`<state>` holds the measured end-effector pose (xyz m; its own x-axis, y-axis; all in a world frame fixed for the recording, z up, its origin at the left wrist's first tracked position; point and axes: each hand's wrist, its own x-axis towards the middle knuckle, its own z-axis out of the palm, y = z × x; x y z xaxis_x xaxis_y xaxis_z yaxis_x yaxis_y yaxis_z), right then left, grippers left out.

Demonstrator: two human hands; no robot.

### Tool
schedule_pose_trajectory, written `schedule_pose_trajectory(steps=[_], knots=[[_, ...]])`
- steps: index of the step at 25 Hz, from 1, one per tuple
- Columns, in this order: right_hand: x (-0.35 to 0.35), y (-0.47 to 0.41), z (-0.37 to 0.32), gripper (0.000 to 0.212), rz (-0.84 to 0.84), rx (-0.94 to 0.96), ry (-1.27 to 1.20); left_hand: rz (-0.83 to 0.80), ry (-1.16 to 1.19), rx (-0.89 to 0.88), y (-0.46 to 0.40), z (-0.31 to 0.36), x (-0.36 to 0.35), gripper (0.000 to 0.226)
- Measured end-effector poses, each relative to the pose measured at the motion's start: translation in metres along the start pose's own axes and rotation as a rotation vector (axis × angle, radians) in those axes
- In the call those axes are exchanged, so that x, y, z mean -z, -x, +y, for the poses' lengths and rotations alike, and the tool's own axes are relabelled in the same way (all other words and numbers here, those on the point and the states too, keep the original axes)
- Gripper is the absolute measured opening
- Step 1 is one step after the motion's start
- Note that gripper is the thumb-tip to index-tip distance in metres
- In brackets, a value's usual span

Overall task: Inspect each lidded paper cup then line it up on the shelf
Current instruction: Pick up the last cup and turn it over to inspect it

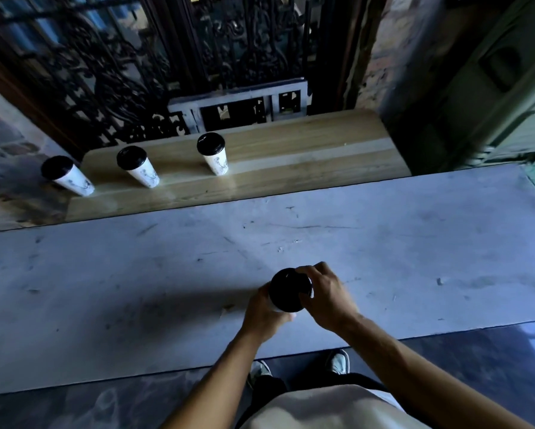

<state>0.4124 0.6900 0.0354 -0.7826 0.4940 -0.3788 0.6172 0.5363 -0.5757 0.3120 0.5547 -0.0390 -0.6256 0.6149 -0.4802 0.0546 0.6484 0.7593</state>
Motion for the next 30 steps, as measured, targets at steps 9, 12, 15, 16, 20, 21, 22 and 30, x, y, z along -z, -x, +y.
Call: schedule_pose_trajectory(steps=[9, 12, 15, 16, 20, 21, 22, 30], knots=[[0.019, -0.009, -0.003, 0.055, -0.009, -0.186, -0.404, 0.076, -0.126, -0.156, 0.043, 0.026, 0.038, 0.070], [0.026, -0.008, -0.015, 0.037, -0.020, -0.215, -0.583, 0.116, -0.359, -0.138, 0.051, 0.050, 0.046, 0.077], [0.032, -0.008, -0.032, 0.037, -0.091, -0.244, -0.579, 0.176, -0.611, -0.155, 0.051, 0.066, 0.043, 0.084], [0.032, -0.007, -0.037, 0.039, -0.116, -0.228, -0.536, 0.193, -0.657, -0.150, 0.052, 0.072, 0.041, 0.077], [0.031, -0.005, -0.045, 0.035, 0.000, -0.257, -0.589, 0.266, -0.707, -0.171, 0.051, 0.082, 0.036, 0.056], [0.031, -0.005, -0.045, 0.032, 0.021, -0.247, -0.618, 0.286, -0.714, -0.188, 0.051, 0.083, 0.037, 0.054], [0.032, -0.004, -0.046, 0.030, 0.029, -0.231, -0.635, 0.304, -0.719, -0.206, 0.051, 0.084, 0.039, 0.053], [0.040, 0.001, -0.049, 0.045, 0.022, -0.050, -0.666, 0.380, -0.715, -0.292, 0.048, 0.086, 0.045, 0.056]])
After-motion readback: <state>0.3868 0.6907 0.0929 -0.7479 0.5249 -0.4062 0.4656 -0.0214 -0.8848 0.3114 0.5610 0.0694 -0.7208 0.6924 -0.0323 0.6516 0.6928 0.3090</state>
